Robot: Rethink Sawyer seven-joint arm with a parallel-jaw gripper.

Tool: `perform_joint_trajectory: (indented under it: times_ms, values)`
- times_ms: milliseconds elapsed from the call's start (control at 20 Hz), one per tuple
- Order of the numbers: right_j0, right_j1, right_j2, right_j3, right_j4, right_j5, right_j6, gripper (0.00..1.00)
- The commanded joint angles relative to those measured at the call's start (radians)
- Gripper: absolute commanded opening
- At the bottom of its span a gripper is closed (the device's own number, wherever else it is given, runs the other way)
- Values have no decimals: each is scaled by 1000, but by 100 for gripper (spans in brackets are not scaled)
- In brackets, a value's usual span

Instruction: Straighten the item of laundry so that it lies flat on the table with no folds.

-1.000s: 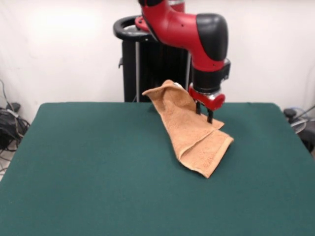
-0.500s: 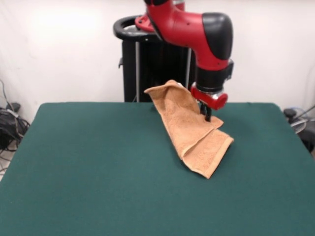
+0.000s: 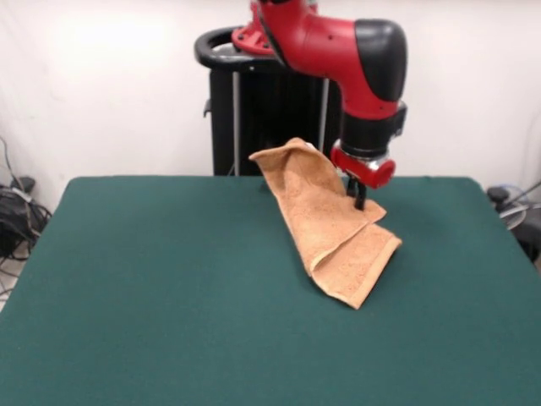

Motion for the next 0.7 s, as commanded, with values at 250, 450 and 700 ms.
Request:
perform_joint_trajectory:
  times_ms: [250, 450, 700]
  values:
    - [39, -95, 42, -98, 145, 167, 231, 0]
    - [25, -111, 16, -115, 142, 219, 198, 0]
    - [13, -139, -17, -130, 132, 284, 171, 0]
